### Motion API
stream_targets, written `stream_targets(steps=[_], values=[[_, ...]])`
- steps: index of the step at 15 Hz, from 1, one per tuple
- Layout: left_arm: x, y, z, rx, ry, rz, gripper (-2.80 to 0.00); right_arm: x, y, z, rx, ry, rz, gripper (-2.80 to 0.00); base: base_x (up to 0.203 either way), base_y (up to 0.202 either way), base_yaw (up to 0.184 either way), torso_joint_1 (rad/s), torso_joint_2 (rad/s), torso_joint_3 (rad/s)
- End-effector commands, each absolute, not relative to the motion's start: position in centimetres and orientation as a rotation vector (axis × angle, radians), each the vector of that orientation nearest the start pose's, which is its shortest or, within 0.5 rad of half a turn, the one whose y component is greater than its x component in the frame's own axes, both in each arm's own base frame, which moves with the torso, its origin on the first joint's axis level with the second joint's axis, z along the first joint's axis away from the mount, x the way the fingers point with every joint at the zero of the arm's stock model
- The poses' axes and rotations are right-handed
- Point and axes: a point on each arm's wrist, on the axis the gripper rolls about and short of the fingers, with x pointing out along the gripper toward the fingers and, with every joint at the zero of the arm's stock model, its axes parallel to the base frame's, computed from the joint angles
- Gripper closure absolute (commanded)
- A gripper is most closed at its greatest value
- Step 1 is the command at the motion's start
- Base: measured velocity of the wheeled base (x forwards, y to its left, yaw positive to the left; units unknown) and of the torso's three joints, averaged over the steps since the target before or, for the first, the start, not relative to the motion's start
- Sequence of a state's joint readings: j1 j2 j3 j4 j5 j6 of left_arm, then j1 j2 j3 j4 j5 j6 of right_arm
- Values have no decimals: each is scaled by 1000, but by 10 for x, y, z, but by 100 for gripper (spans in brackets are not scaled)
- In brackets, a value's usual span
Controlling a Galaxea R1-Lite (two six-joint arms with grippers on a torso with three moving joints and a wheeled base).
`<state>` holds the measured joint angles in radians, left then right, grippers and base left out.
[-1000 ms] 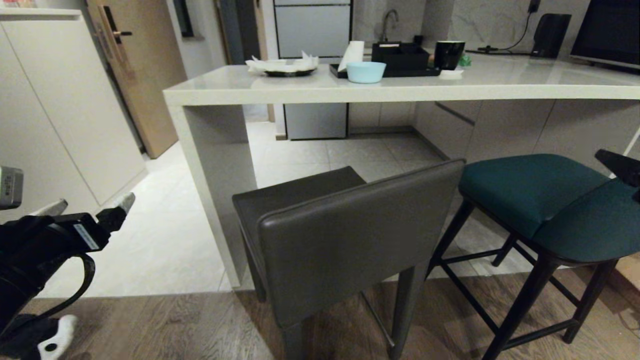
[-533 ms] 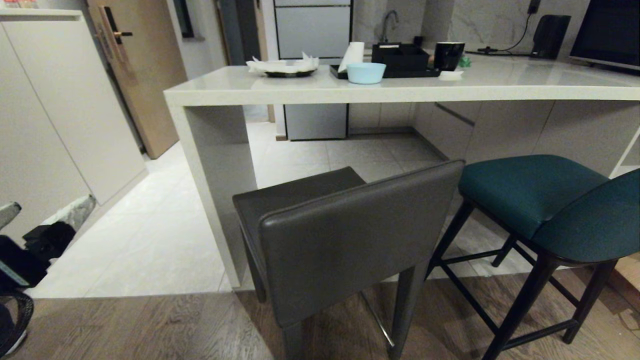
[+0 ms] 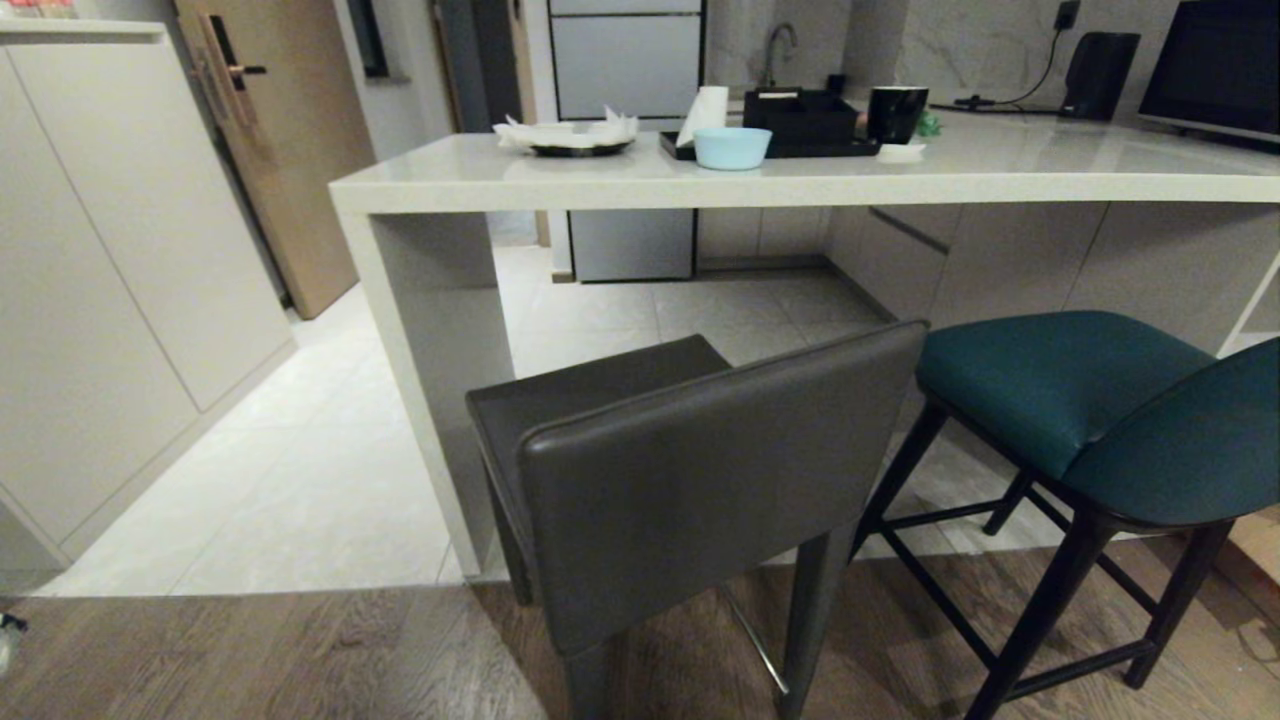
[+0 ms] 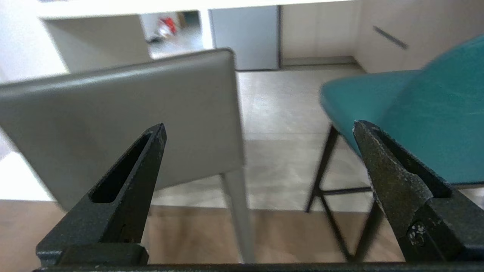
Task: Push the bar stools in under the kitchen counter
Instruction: Push the blue chair back under the dining table
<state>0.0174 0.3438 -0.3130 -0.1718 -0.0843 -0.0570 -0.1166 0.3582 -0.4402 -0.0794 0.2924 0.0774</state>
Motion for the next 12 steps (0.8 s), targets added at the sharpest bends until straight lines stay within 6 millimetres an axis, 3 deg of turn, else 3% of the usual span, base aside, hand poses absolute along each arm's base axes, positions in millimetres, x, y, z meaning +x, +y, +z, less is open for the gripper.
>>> stream_targets(steps=[1, 4, 8, 10, 12], values=[[-23, -3, 180, -27, -227, -75, -280, -25, 10, 210, 35, -210, 229, -280, 0, 0, 0, 0, 0, 0], [-33, -6, 156, -2, -236, -282, -280, -29, 11, 210, -2, -246, 280, -280, 0, 0, 0, 0, 0, 0], [-35, -7, 111, -4, -148, -321, -280, -35, 6, 232, -12, -296, 416, -280, 0, 0, 0, 0, 0, 0], [-30, -6, 97, -1, -106, -295, -280, -46, 6, 220, -22, -277, 403, -280, 0, 0, 0, 0, 0, 0], [-25, -5, 90, 31, -122, -244, -280, -60, 7, 185, -30, -281, 379, -280, 0, 0, 0, 0, 0, 0]])
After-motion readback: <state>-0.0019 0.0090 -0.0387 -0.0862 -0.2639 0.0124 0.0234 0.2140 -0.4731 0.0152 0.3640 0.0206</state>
